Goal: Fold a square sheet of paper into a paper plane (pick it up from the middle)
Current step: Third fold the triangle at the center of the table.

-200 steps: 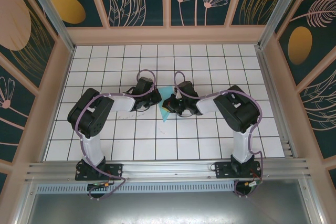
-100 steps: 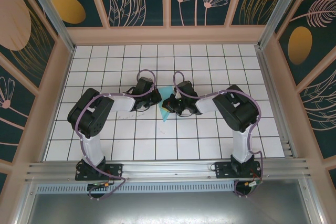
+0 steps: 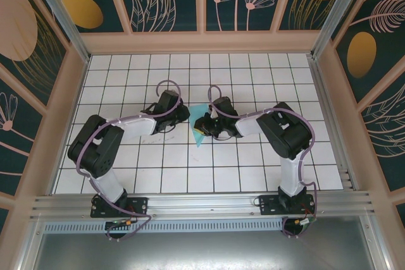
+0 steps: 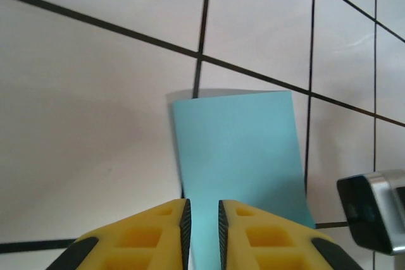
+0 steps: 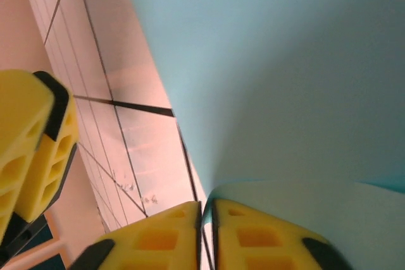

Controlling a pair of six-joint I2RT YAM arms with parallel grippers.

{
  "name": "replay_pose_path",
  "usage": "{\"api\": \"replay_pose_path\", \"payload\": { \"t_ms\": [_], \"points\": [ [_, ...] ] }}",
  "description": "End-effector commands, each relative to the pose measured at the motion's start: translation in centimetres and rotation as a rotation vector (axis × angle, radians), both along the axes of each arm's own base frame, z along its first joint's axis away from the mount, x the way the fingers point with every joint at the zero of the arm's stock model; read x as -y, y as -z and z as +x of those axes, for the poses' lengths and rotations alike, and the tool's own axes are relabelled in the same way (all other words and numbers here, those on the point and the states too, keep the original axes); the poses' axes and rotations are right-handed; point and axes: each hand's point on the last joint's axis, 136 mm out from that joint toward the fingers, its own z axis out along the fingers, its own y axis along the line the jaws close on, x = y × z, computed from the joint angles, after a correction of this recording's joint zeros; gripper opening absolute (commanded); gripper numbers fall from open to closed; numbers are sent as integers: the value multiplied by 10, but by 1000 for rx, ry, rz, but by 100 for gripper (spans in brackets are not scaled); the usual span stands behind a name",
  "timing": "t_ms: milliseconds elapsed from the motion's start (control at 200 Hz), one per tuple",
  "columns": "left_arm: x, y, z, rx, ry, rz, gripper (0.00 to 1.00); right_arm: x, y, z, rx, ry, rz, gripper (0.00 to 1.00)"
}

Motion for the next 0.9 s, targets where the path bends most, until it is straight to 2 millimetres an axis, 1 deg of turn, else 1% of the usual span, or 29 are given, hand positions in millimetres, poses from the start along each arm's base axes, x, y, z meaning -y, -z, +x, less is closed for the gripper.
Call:
{"api": "replay_pose_path", "payload": {
  "t_ms": [0,80,220,420,500,641,896],
  "points": [
    [-10,-4,-6,-6,-38,-9,21,8,20,-5,-36,10,-70,21],
    [-7,-6,-10,-8,-23,-34,20,8,19,-5,-36,13,-69,24],
    [0,-7,-18,-17,10,-83,18,9,21,-6,-41,16,-74,27],
    [9,-4,-25,-36,53,-136,14,11,23,-7,-43,23,-86,27],
    [12,-2,-27,-42,69,-153,12,12,24,-8,-46,25,-90,23],
    [16,1,-29,-52,85,-173,10,15,27,-8,-45,27,-106,10],
    [25,4,-31,-64,121,-209,6,18,29,-9,-46,28,-122,1]
  ]
}}
